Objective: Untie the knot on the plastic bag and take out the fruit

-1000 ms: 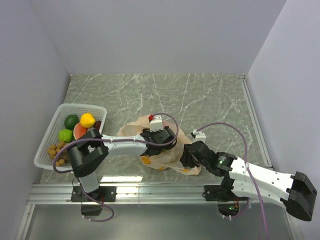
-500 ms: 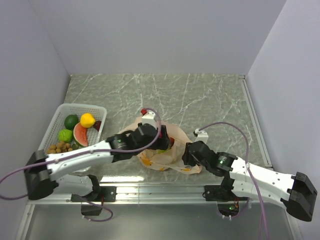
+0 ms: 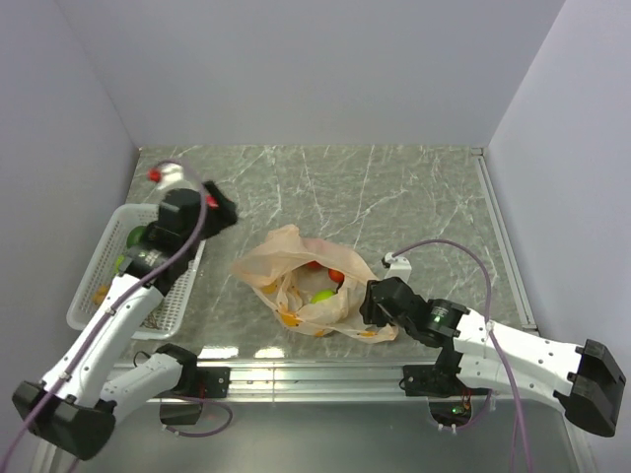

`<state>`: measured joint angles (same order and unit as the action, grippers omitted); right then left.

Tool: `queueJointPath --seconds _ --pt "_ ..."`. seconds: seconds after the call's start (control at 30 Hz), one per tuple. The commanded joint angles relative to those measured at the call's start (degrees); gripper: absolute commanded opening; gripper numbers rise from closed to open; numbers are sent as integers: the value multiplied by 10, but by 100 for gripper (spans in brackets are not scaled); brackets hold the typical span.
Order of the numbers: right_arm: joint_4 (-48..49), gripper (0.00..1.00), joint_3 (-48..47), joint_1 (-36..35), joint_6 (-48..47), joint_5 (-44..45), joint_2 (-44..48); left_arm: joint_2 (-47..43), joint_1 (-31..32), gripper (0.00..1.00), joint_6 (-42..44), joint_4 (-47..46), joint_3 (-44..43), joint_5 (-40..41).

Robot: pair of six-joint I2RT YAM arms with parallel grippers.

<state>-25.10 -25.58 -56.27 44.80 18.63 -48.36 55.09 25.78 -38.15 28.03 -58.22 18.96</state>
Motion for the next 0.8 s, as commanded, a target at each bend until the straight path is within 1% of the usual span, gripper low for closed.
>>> queueJointPath --seconds 0.0,0.03,0.07,0.13,0.17,0.2,0.23,0.27,0.3,0.37,0.4,0.67,0.7,0.73,0.77 --pt "-8 51 -30 -4 -9 18 19 -17 -128 18 -24 46 28 45" --pt "-9 51 -29 -3 -10 18 26 -20 -157 20 -23 43 60 59" --pt "-9 51 -27 -5 -9 18 32 -22 -204 21 -16 29 77 72" --pt "-7 51 -25 -3 -11 13 46 -24 -236 25 -16 12 133 124" --pt "-6 51 -26 -4 -14 10 50 -24 -276 27 -8 6 139 106" --pt "-5 51 -27 -4 -16 4 56 -22 -293 32 -7 11 137 96" --pt "-5 51 -28 -5 -19 1 59 -22 -301 35 -8 8 134 95" --pt "-4 51 -32 -4 -24 1 61 -22 -303 41 2 2 135 105" --pt "-5 51 -35 -3 -28 2 62 -20 -303 65 5 -3 133 108" --pt "-6 51 -39 -4 -36 3 61 -14 -303 93 2 6 131 116" --pt "-8 51 -41 -4 -37 4 60 -10 -303 99 3 11 131 114" --pt "-8 51 -40 -3 -42 1 70 -41 -302 99 12 18 126 93" --pt "-10 51 -41 -4 -41 3 70 -51 -300 99 17 20 123 83" --pt "-10 51 -41 -4 -41 4 69 -58 -297 99 22 18 122 50" --pt "-10 51 -40 -5 -39 5 68 -67 -283 97 49 -4 125 22"
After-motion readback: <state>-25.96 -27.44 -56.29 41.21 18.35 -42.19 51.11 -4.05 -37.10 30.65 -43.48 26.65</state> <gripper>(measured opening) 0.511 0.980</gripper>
